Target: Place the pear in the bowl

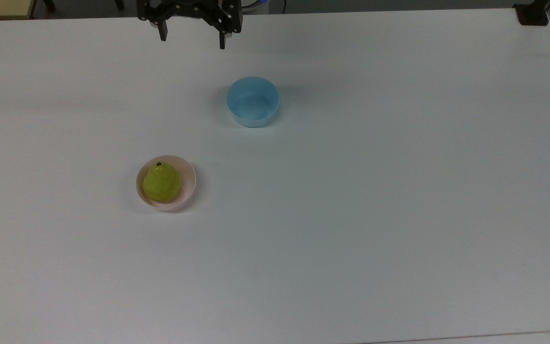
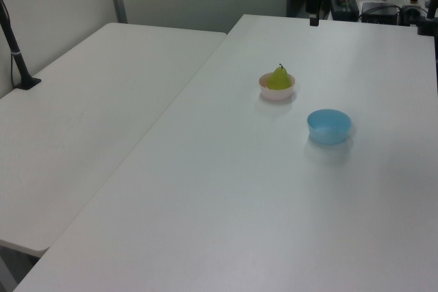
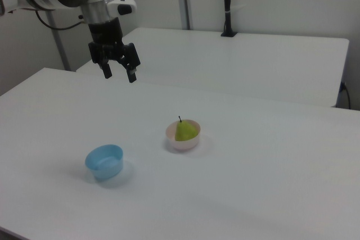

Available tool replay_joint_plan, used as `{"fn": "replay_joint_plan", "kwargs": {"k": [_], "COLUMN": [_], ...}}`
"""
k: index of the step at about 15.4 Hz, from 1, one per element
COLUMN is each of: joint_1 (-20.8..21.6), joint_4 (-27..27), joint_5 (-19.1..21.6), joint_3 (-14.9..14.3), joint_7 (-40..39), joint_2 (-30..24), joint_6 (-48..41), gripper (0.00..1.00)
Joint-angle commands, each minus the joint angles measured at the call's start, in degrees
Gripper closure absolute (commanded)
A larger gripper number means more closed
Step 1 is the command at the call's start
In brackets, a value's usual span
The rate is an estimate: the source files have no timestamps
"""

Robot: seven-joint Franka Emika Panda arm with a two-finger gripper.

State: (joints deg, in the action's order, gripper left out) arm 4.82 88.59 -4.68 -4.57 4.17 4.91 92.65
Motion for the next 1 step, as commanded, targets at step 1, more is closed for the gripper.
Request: {"fn": "replay_joint_plan", "kwargs": {"k": [1], "joint_1": [1.1], "joint_4": [-0.2], "joint_5": [-0.4], "joint_3": [-0.3], "joint_7": [1.4], "joint_2": [-0.5], "joint_6": [-1.7], "gripper": [0.0]}}
